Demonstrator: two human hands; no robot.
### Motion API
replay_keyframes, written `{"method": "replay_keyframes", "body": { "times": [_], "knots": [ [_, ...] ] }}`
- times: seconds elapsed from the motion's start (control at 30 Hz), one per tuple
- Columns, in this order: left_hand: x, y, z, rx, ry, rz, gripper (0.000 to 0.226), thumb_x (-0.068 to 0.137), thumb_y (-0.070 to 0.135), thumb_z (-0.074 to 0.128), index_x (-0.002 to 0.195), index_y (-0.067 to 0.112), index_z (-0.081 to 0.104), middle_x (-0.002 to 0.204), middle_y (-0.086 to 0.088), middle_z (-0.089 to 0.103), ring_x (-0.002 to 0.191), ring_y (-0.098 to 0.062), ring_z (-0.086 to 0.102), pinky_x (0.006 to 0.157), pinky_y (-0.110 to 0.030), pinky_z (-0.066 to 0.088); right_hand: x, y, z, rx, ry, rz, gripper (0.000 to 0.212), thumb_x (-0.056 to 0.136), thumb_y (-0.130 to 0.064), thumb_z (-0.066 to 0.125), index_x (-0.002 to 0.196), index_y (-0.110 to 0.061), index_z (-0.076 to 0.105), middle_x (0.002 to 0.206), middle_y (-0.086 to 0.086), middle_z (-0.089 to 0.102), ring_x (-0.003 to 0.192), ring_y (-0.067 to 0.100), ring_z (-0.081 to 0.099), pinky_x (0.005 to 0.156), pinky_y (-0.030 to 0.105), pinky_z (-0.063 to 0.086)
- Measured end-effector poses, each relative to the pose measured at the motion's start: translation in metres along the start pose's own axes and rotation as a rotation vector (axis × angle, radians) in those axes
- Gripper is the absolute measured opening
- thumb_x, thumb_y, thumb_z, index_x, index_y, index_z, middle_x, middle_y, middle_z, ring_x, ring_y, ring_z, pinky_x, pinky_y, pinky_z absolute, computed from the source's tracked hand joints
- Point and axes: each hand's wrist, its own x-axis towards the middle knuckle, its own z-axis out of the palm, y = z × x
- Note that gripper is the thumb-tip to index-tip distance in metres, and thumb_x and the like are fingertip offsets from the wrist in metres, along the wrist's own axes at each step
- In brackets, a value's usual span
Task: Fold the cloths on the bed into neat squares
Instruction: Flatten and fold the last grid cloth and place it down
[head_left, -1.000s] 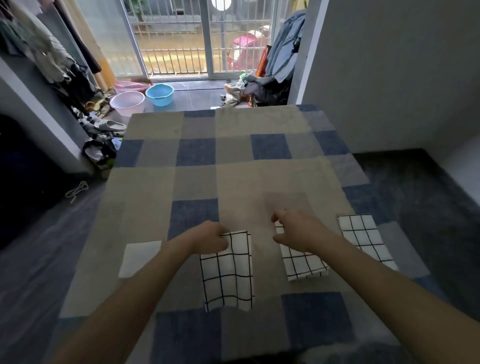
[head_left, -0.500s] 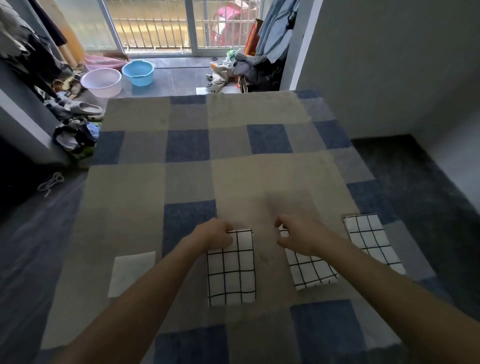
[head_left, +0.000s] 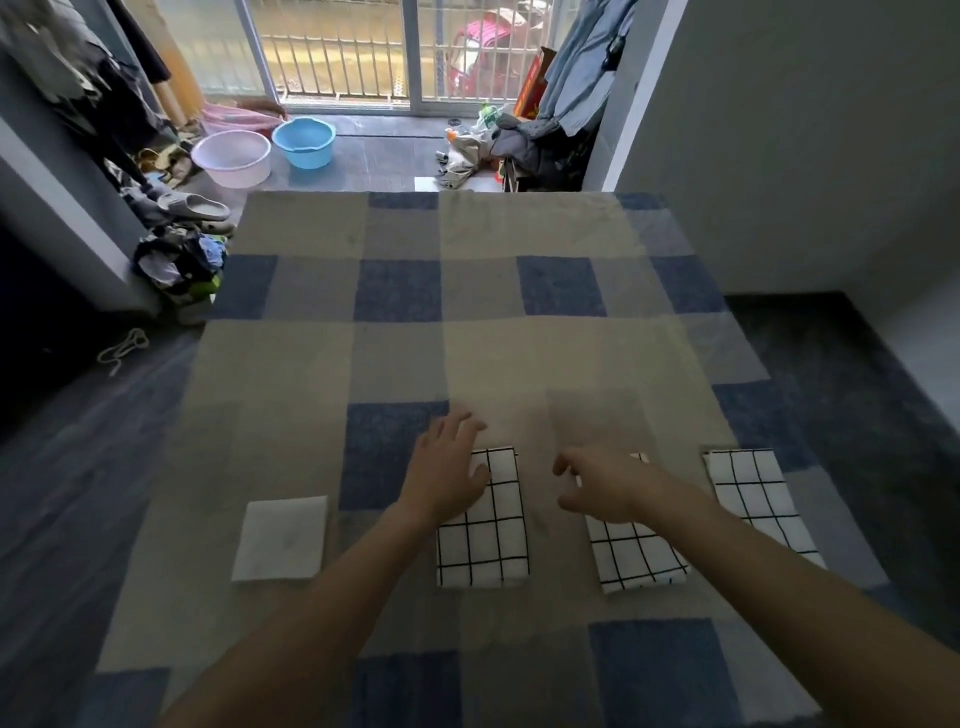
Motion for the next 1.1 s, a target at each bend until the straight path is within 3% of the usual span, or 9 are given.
{"method": "replay_keyframes", "body": {
  "times": [0.07,0.13,0.27,0.37,0.47,0.57,0.63,0.9,1.1],
  "knots": [
    [-0.022,0.006,0.013,0.037,-0.016,0.080,0.058,0.087,0.033,0.056,0.141,0.026,0.036,0.155,-0.001,0.024,0.142,-0.023,0.019,0.116,-0.044,0.021,0.003,-0.003,0.003,0.006,-0.032,-0.011,0.047,0.089,-0.033,0.060,0.133,-0.021,0.048,0.135,0.004,0.050,0.120,0.021,0.050,0.092,0.031,0.042],
    [-0.043,0.010,0.032,0.112,-0.172,0.096,0.064,0.092,0.040,0.049,0.149,0.031,0.021,0.162,0.000,0.002,0.148,-0.023,-0.003,0.120,-0.046,0.005,0.006,-0.006,0.007,-0.002,-0.056,-0.019,0.048,0.088,-0.034,0.061,0.132,-0.021,0.049,0.134,0.005,0.052,0.118,0.022,0.051,0.093,0.033,0.044],
    [-0.067,-0.004,0.051,0.098,-0.386,-0.102,0.080,0.093,0.055,0.044,0.152,0.033,-0.005,0.159,0.001,-0.022,0.144,-0.022,-0.027,0.118,-0.049,-0.010,0.007,-0.014,0.015,-0.019,-0.097,-0.042,0.045,0.088,-0.036,0.062,0.130,-0.022,0.050,0.132,0.004,0.053,0.115,0.022,0.052,0.094,0.035,0.047],
    [-0.080,-0.033,0.034,0.000,-0.056,-0.244,0.069,0.090,0.050,0.044,0.150,0.029,0.020,0.161,-0.004,0.006,0.148,-0.024,0.002,0.118,-0.049,0.005,0.009,-0.016,0.019,-0.034,-0.108,-0.065,0.044,0.087,-0.036,0.062,0.127,-0.022,0.052,0.131,0.004,0.054,0.113,0.022,0.053,0.093,0.036,0.048],
    [-0.101,-0.077,-0.002,-0.041,0.391,-0.651,0.056,0.086,0.034,0.053,0.138,0.015,0.045,0.147,-0.014,0.039,0.133,-0.036,0.035,0.109,-0.051,0.024,0.011,-0.021,0.022,-0.057,-0.133,-0.100,0.043,0.089,-0.033,0.062,0.128,-0.018,0.053,0.131,0.006,0.053,0.116,0.023,0.052,0.094,0.033,0.046],
    [-0.124,-0.114,-0.029,-0.123,0.453,-1.109,0.058,0.089,0.029,0.060,0.137,0.003,0.040,0.142,-0.024,0.037,0.131,-0.041,0.032,0.108,-0.050,0.022,0.012,-0.032,0.024,-0.067,-0.144,-0.130,0.040,0.090,-0.031,0.061,0.127,-0.016,0.054,0.129,0.006,0.055,0.115,0.022,0.052,0.095,0.031,0.045],
    [-0.136,-0.123,-0.033,-0.148,0.371,-1.252,0.064,0.091,0.037,0.057,0.137,-0.002,0.035,0.143,-0.026,0.033,0.132,-0.042,0.029,0.106,-0.052,0.023,0.014,-0.038,0.025,-0.086,-0.155,-0.136,0.043,0.090,-0.034,0.061,0.129,-0.018,0.053,0.130,0.006,0.054,0.115,0.023,0.053,0.096,0.033,0.046],
    [-0.137,-0.108,-0.014,-0.096,0.291,-1.150,0.064,0.084,0.032,0.065,0.134,0.002,0.039,0.133,-0.022,0.038,0.121,-0.039,0.035,0.097,-0.049,0.031,0.018,-0.051,0.016,-0.124,-0.107,-0.203,0.043,0.089,-0.039,0.062,0.127,-0.020,0.054,0.127,0.006,0.054,0.114,0.023,0.052,0.096,0.034,0.045],
    [-0.122,-0.104,-0.012,-0.243,0.408,-1.147,0.059,0.082,0.027,0.069,0.130,0.005,0.044,0.131,-0.022,0.045,0.118,-0.041,0.043,0.095,-0.050,0.036,0.015,-0.054,0.010,-0.113,-0.075,-0.223,0.040,0.089,-0.035,0.062,0.126,-0.019,0.056,0.128,0.005,0.055,0.115,0.022,0.052,0.096,0.032,0.045]
  ]
}}
